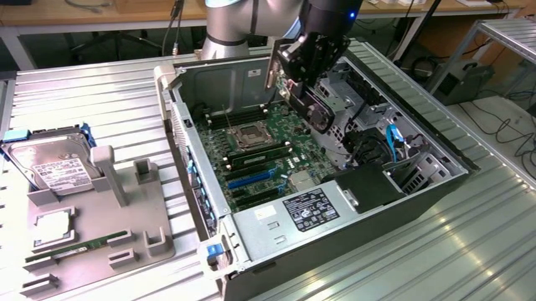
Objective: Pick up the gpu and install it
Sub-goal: 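Insert the gpu into the slot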
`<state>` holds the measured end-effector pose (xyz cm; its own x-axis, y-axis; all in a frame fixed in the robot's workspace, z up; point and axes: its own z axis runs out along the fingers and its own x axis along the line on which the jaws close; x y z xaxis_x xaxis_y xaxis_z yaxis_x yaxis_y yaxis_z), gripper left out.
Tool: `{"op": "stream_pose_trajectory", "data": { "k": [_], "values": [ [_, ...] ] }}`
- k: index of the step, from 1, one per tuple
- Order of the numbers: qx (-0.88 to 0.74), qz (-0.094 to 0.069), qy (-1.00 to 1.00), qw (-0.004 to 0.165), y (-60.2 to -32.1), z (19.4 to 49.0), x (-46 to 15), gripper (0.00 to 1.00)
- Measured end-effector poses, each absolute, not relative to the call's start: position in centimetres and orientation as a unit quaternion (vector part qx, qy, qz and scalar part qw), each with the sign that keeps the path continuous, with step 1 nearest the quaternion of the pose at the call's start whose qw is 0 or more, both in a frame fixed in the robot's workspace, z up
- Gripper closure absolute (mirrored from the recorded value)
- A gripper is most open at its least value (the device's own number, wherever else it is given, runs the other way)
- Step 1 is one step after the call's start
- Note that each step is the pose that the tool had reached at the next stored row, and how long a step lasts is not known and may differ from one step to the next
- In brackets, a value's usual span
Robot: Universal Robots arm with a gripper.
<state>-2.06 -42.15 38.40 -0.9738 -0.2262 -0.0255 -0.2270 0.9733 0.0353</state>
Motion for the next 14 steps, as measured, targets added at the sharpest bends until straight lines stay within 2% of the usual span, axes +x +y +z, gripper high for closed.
{"op": "stream_pose_trajectory", "data": {
  "k": [14],
  "values": [
    [-0.174,0.020,0.985,0.009,-42.15,38.35,-2.06,0.74]
  ]
}}
